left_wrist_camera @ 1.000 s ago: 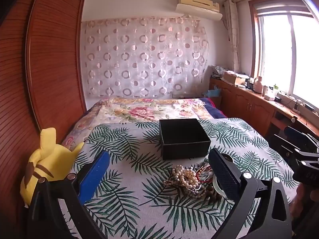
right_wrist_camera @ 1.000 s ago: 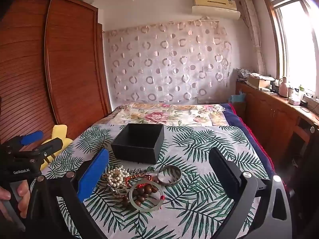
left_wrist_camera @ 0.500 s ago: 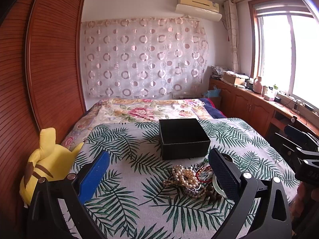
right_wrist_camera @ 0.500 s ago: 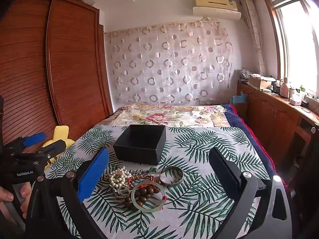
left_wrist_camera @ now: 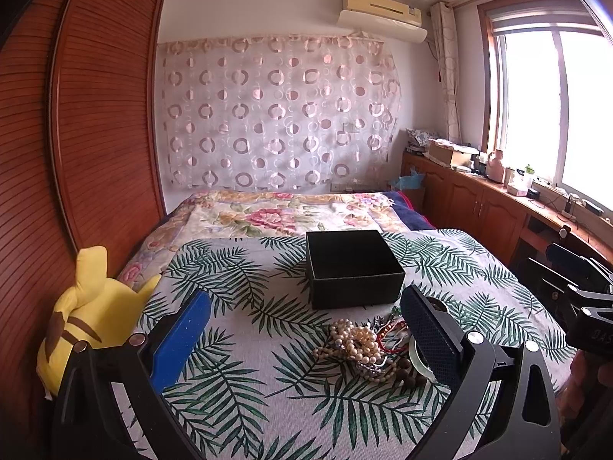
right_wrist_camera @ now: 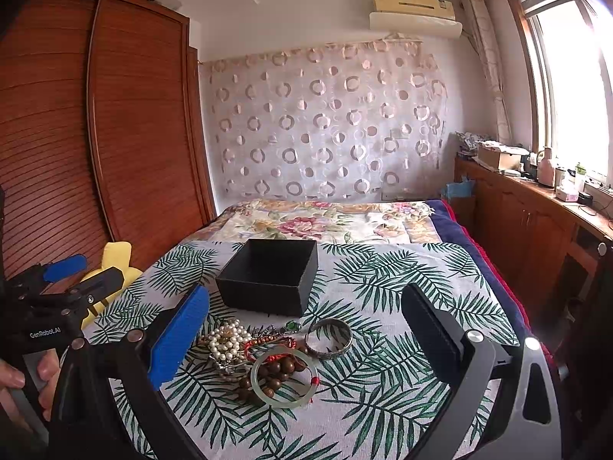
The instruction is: Organize jewelry
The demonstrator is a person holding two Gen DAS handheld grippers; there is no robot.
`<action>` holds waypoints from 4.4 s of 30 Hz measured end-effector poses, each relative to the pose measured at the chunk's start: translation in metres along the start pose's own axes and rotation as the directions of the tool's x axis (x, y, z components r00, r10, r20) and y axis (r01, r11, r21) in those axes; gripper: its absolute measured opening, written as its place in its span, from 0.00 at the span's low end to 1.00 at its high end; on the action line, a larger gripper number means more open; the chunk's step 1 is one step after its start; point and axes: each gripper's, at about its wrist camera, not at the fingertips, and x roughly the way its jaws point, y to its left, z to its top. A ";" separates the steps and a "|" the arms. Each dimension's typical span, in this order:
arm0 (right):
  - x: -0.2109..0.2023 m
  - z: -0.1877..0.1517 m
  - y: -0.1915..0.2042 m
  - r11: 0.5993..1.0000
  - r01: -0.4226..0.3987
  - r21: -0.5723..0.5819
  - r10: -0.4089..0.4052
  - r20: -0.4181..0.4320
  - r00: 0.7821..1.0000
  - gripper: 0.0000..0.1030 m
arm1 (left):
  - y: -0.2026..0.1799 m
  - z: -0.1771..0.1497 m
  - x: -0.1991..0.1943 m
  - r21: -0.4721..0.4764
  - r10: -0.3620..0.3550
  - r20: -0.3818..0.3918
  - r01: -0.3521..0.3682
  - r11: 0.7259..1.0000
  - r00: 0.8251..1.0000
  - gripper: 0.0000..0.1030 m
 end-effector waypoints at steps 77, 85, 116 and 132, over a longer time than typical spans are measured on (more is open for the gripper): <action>0.020 -0.056 -0.054 1.000 -0.014 -0.020 0.011 -0.159 0.987 0.90 | -0.051 -0.028 0.075 0.038 -0.329 -0.300 0.356 0.934 0.895 0.67; 0.028 -0.060 -0.059 1.000 -0.004 -0.027 -0.001 -0.176 0.984 0.90 | -0.065 -0.031 0.105 -0.016 -0.396 -0.391 0.424 0.905 0.831 0.30; 0.039 -0.066 -0.065 0.999 0.001 -0.042 -0.009 -0.195 0.981 0.90 | -0.095 -0.026 0.126 0.107 -0.343 -0.462 0.435 0.894 0.818 0.07; 0.119 -0.048 -0.064 0.973 -0.164 -0.161 0.092 -0.381 0.920 0.78 | -0.039 0.018 0.085 0.045 -0.352 -0.264 0.376 0.926 0.898 0.07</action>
